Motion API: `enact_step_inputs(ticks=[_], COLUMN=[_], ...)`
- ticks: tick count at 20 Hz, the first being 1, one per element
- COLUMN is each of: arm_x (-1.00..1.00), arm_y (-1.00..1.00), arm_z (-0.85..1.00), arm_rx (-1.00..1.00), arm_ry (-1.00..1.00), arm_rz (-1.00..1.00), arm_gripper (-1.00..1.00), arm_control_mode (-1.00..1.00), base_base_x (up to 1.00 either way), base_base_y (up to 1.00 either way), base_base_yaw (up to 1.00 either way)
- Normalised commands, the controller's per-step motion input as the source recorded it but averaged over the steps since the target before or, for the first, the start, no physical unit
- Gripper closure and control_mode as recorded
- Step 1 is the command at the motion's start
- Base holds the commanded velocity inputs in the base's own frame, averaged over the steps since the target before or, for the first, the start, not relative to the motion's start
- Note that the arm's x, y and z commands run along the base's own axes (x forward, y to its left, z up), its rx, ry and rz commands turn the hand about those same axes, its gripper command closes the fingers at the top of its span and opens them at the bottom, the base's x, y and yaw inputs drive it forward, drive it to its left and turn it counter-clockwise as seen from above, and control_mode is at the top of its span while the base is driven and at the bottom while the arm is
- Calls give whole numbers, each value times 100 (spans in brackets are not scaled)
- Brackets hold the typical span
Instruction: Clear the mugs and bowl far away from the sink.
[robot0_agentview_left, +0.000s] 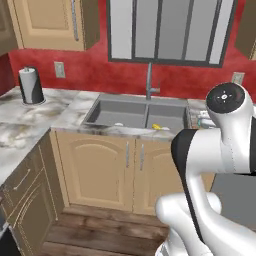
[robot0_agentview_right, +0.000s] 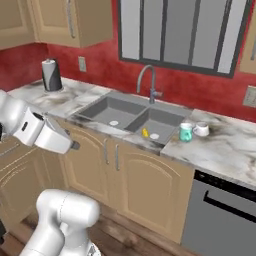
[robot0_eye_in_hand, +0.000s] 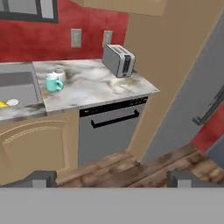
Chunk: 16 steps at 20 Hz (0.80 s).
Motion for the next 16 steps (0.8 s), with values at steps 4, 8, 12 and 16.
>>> enact_step_inputs(ticks=[4, 8, 12, 16], arm_x=[0, 0, 0, 0], arm_y=[0, 0, 0, 0], arm_z=[0, 0, 0, 0], arm_rx=[0, 0, 0, 0], arm_ry=[0, 0, 0, 0], arm_rz=[0, 0, 0, 0], arm_gripper=[-100, -100, -100, -100], arm_control_mode=[100, 100, 100, 100], base_base_x=[-45, -16, 59, 100], base_base_y=[-94, -66, -15, -29], base_base_yaw=[7, 16, 19, 25])
